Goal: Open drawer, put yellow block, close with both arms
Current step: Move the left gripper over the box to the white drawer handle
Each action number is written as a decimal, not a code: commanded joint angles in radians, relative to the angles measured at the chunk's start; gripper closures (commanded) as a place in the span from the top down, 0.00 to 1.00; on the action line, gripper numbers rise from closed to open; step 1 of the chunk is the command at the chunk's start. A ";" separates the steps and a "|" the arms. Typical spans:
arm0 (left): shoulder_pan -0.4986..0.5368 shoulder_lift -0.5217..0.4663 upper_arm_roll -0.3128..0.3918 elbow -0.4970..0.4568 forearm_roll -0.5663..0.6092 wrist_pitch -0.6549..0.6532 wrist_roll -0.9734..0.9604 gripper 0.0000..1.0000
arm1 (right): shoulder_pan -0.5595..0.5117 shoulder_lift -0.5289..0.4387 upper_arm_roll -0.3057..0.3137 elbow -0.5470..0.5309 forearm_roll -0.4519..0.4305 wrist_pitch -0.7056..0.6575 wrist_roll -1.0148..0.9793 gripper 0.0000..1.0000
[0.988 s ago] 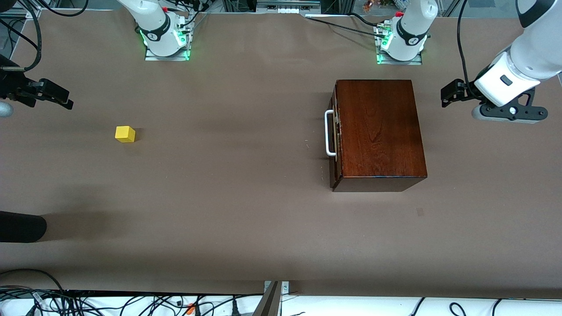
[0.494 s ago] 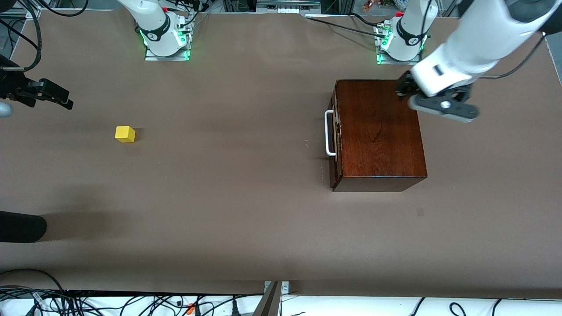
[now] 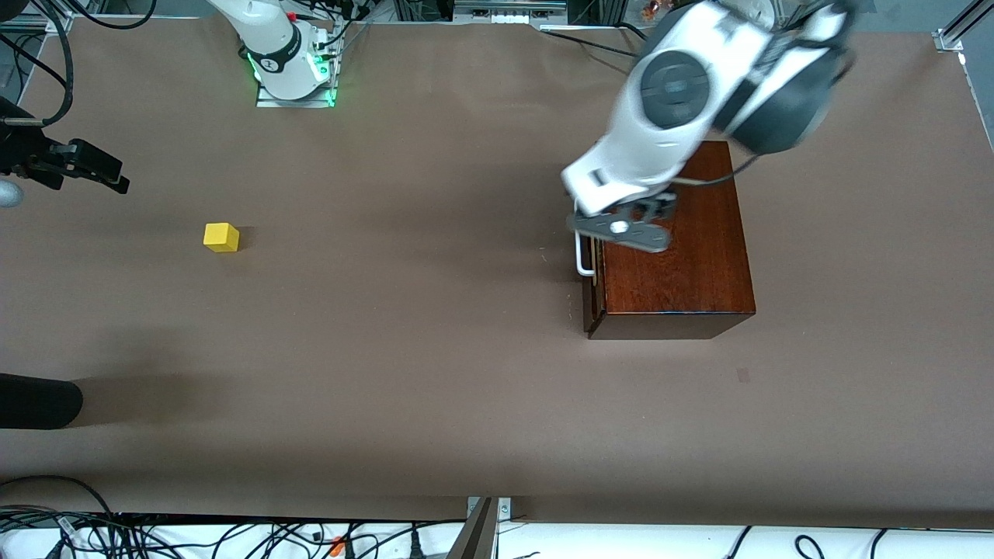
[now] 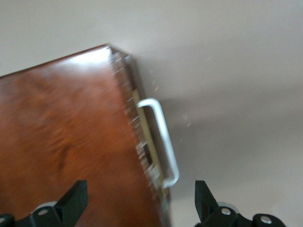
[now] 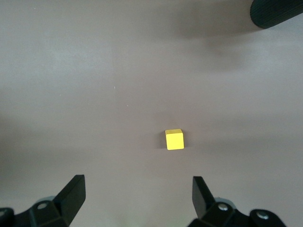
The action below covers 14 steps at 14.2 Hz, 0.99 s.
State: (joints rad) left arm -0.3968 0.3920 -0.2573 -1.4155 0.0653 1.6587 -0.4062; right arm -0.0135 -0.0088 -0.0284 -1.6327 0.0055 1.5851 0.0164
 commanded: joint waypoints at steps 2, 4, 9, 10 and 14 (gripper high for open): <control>-0.114 0.100 0.007 0.044 0.111 0.042 -0.135 1.00 | -0.016 0.006 0.012 0.021 0.001 -0.008 0.004 1.00; -0.143 0.108 0.007 0.001 0.113 0.042 -0.161 1.00 | -0.016 0.006 0.012 0.021 0.001 -0.008 0.004 1.00; -0.158 0.119 0.007 -0.074 0.178 0.058 -0.247 1.00 | -0.016 0.006 0.012 0.021 -0.002 -0.007 0.004 1.00; -0.180 0.126 0.007 -0.089 0.230 0.059 -0.293 1.00 | -0.016 0.006 0.012 0.021 -0.004 -0.007 0.004 1.00; -0.198 0.169 0.009 -0.094 0.301 0.061 -0.361 1.00 | -0.016 0.006 0.012 0.021 -0.002 -0.007 0.004 1.00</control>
State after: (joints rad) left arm -0.5879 0.5489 -0.2555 -1.5052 0.3265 1.7087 -0.7396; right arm -0.0136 -0.0087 -0.0284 -1.6328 0.0055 1.5852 0.0166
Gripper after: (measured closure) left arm 0.000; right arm 0.000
